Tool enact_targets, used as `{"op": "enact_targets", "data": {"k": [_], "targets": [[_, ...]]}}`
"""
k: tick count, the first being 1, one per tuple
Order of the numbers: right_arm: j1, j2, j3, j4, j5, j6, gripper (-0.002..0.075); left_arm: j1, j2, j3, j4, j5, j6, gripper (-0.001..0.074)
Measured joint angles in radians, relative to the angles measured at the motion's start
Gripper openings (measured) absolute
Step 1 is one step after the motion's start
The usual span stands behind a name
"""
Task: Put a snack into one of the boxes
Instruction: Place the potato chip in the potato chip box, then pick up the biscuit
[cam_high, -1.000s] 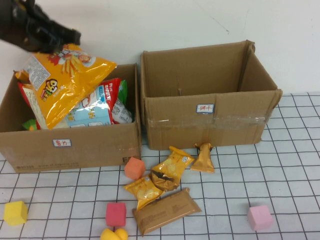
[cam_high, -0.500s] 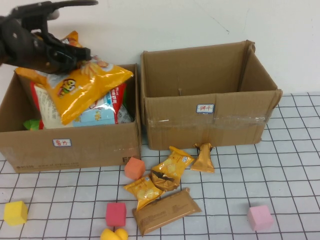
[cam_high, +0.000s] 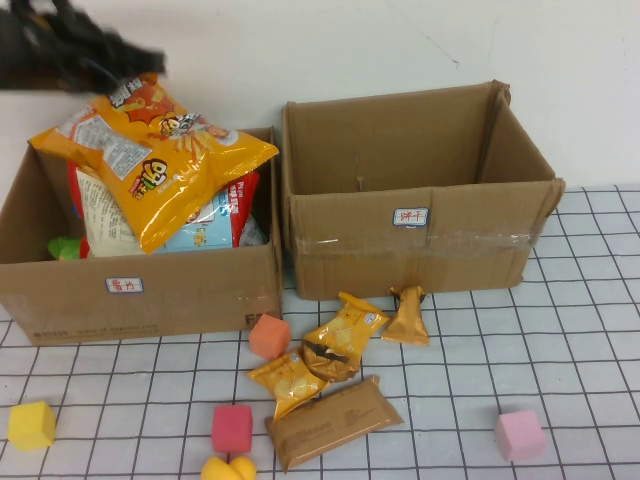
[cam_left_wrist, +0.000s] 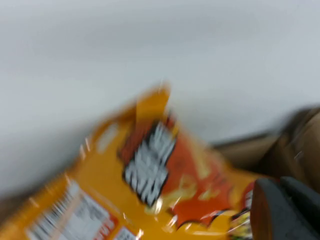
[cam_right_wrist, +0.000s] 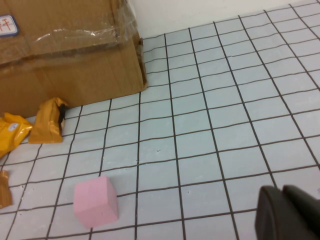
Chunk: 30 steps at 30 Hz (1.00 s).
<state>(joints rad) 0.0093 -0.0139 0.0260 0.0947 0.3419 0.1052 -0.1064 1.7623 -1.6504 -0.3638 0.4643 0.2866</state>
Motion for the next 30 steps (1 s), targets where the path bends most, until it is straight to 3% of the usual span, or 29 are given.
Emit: {"op": "enact_targets", "data": {"k": [4, 10, 20, 30], "targets": [[0.0, 0.0, 0.0, 0.002, 0.0, 0.0, -0.0001, 0.0, -0.188, 0.071, -0.002, -0.016, 0.069, -0.0001], [0.0, 0.0, 0.0, 0.082, 0.002, 0.0, -0.0001, 0.0, -0.477, 0.369, -0.023, -0.1, 0.108, -0.0001], [0.0, 0.0, 0.002, 0.724, 0.048, 0.0, -0.0001, 0.0, -0.983, 0.879, -0.083, -0.189, 0.11, -0.0001], [0.0, 0.0, 0.002, 0.76, 0.04, -0.074, -0.0001, 0.0, -1.424, 1.166, -0.085, -0.144, 0.105, -0.0001]]}}
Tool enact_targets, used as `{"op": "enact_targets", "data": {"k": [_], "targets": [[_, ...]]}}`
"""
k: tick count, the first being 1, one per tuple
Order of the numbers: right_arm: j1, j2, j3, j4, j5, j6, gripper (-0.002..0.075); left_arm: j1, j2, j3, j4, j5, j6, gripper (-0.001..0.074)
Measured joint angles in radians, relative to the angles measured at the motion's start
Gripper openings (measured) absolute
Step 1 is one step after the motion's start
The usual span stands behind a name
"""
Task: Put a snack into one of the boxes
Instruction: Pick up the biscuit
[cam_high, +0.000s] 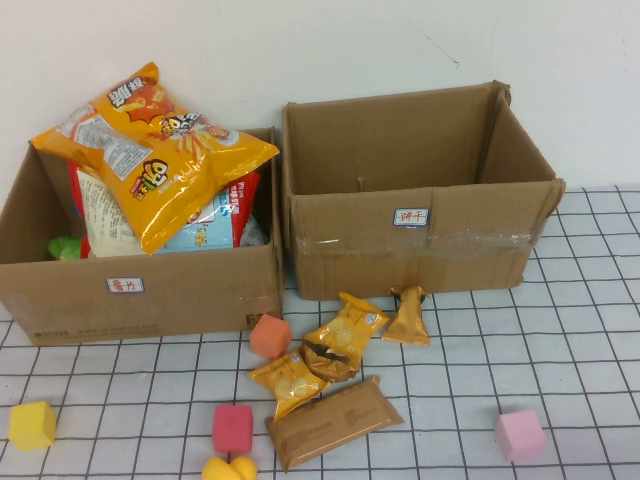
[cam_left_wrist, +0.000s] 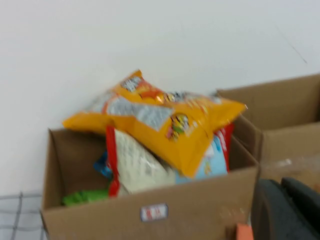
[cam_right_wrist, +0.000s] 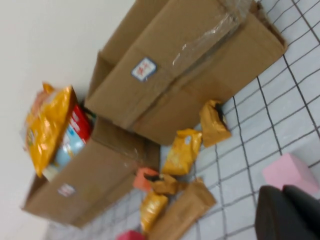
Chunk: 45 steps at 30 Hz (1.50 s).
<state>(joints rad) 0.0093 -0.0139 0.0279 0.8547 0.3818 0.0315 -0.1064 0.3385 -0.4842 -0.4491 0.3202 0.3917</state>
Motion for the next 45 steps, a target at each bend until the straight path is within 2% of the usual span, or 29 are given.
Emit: {"op": "enact_targets", "data": {"k": [5, 11, 18, 28, 34, 45], "targets": [[0.0, 0.0, -0.015, 0.013, 0.059, -0.198, -0.0001, 0.0, -0.117, 0.048, 0.0, 0.174, -0.029, -0.0001], [0.0, 0.046, -0.22, -0.01, 0.163, -0.497, -0.0001, 0.0, -0.215, 0.066, 0.002, 0.323, -0.066, -0.0001], [0.0, 0.343, -0.508, -0.2, 0.414, -0.787, -0.0001, 0.0, -0.335, 0.149, -0.005, 0.316, -0.124, -0.0001], [0.015, 0.677, -0.796, -0.27, 0.633, -1.133, -0.0001, 0.0, -0.352, 0.202, -0.028, 0.26, -0.157, -0.0001], [0.114, 0.892, -0.921, -0.303, 0.713, -1.201, -0.0001, 0.0, -0.352, 0.202, -0.03, 0.257, -0.157, -0.0001], [0.435, 1.279, -1.15, -0.568, 0.686, -1.117, -0.0001, 0.0, -0.352, 0.202, -0.03, 0.257, -0.159, -0.0001]]}}
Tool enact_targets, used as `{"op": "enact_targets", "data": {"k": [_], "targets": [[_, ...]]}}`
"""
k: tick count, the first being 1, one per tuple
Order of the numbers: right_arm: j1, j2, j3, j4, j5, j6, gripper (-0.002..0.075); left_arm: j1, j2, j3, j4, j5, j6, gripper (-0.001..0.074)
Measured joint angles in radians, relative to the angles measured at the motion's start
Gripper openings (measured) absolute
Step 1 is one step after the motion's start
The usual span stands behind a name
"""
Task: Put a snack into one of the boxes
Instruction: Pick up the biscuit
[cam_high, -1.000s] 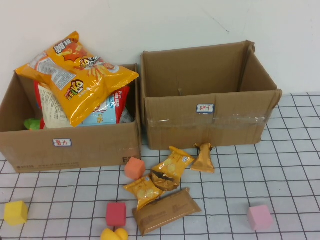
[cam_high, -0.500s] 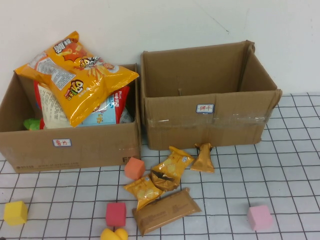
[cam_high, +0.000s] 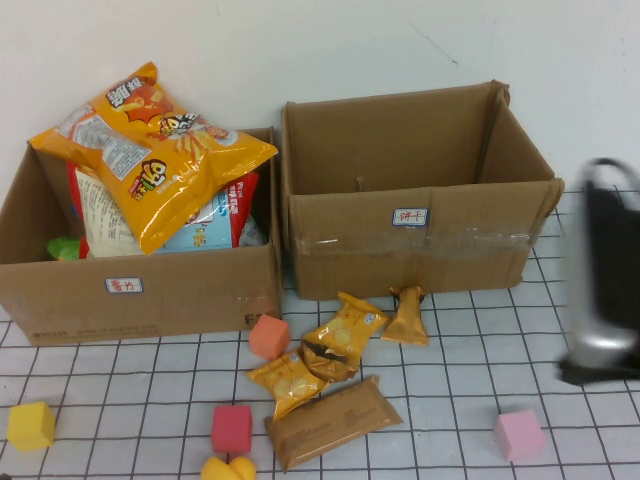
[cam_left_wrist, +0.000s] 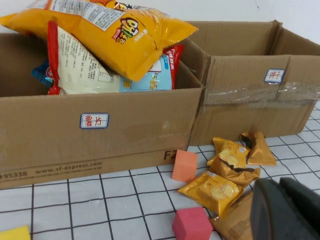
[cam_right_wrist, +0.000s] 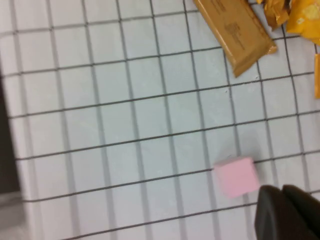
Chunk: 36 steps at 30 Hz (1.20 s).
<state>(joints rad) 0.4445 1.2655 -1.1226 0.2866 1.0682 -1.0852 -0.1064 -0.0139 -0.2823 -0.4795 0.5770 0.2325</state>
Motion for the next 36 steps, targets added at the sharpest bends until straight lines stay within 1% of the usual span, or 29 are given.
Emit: {"op": "enact_targets", "data": {"k": [5, 8, 10, 12, 14, 15, 18, 19, 21, 22, 25, 29, 36], "targets": [[0.145, 0.17, -0.097, -0.128, -0.089, 0.072, -0.0001, 0.0, 0.0, 0.0, 0.0, -0.006, 0.002, -0.0001], [0.211, 0.276, -0.144, -0.163, -0.164, 0.102, 0.0001, 0.0, 0.0, 0.0, 0.0, -0.006, 0.002, -0.0001], [0.245, 0.341, -0.175, -0.168, -0.21, 0.118, 0.0017, 0.0, 0.0, 0.0, 0.0, -0.006, 0.002, -0.0001], [0.27, 0.412, -0.211, -0.168, -0.235, 0.127, 0.0059, 0.0, 0.0, 0.0, 0.0, -0.008, 0.002, -0.0001], [0.284, 0.475, -0.244, -0.166, -0.242, 0.146, 0.0146, 0.0, 0.0, 0.0, 0.0, -0.008, 0.004, -0.0001], [0.288, 0.509, -0.261, -0.166, -0.244, 0.163, 0.0206, 0.0, 0.0, 0.0, 0.0, -0.008, 0.004, -0.0001], [0.292, 0.601, -0.31, -0.166, -0.266, 0.25, 0.0425, 0.0, 0.0, 0.0, 0.0, -0.008, 0.004, -0.0001], [0.292, 0.628, -0.326, -0.169, -0.281, 0.29, 0.0487, 0.0, 0.0, 0.0, 0.0, -0.008, 0.004, -0.0001], [0.292, 0.673, -0.356, -0.185, -0.31, 0.36, 0.0561, 0.0, 0.0, 0.0, 0.0, -0.008, 0.004, -0.0001], [0.292, 0.696, -0.372, -0.193, -0.325, 0.39, 0.0582, 0.0, 0.0, 0.0, 0.0, -0.008, 0.005, -0.0001], [0.292, 0.751, -0.415, -0.198, -0.355, 0.433, 0.061, 0.0, 0.0, 0.0, 0.0, -0.008, 0.005, -0.0001], [0.292, 0.815, -0.451, -0.205, -0.408, 0.449, 0.0616, 0.0, 0.0, 0.0, 0.0, -0.008, 0.006, -0.0001], [0.292, 0.891, -0.463, -0.261, -0.466, 0.458, 0.0566, 0.0, 0.0, 0.0, 0.0, -0.008, 0.007, -0.0001]]}}
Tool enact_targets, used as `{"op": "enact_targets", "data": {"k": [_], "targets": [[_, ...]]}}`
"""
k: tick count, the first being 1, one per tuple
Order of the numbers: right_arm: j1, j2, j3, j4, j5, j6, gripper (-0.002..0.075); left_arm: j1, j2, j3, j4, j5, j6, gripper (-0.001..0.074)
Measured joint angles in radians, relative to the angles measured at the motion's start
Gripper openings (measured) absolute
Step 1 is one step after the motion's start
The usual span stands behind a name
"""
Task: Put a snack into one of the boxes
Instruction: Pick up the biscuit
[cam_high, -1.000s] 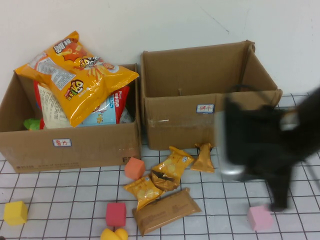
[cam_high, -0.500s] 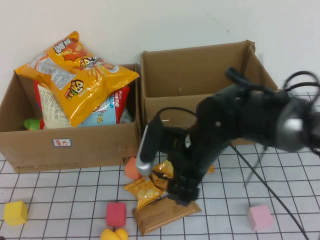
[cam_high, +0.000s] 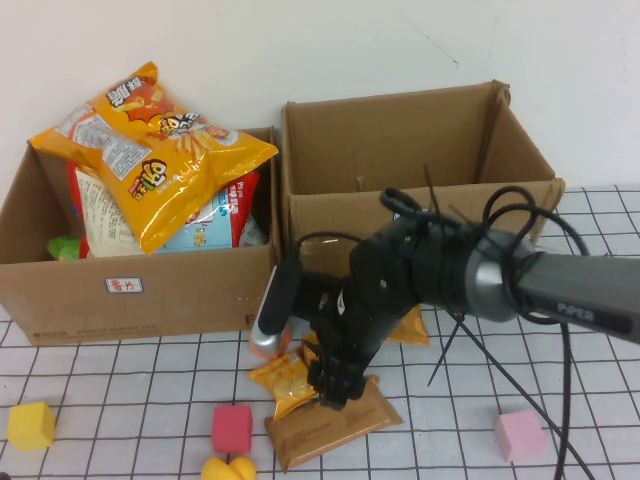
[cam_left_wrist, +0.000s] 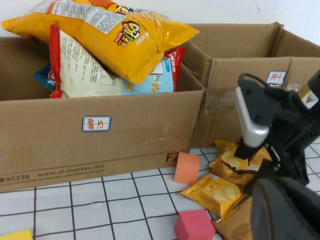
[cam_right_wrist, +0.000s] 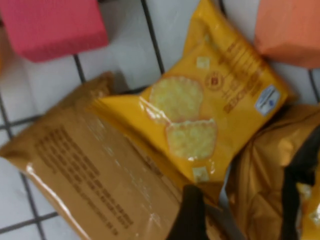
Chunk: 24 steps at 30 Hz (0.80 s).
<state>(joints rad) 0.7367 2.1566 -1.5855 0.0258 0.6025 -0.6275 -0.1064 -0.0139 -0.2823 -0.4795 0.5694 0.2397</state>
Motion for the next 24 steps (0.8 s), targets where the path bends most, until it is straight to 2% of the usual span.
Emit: {"op": "enact_targets", "data": {"k": [5, 9, 15, 19, 24], "targets": [[0.0, 0.038, -0.002, -0.053, -0.014, 0.048, 0.0525, 0.0, 0.0, 0.0, 0.0, 0.0, 0.0, -0.0001], [0.0, 0.049, -0.002, -0.108, -0.02, 0.123, 0.0443, 0.0, 0.0, 0.0, 0.0, 0.0, 0.0, -0.0001], [0.0, 0.049, -0.004, -0.13, -0.009, 0.159, 0.0223, 0.0, 0.0, 0.0, 0.0, 0.0, 0.0, -0.0001], [0.0, 0.029, -0.025, -0.074, 0.079, 0.165, 0.0069, 0.0, 0.0, 0.0, 0.0, 0.0, 0.0, -0.0001], [0.008, -0.109, -0.035, 0.062, 0.179, 0.167, 0.0052, 0.0, 0.0, 0.0, 0.0, 0.0, 0.0, -0.0001]]}}
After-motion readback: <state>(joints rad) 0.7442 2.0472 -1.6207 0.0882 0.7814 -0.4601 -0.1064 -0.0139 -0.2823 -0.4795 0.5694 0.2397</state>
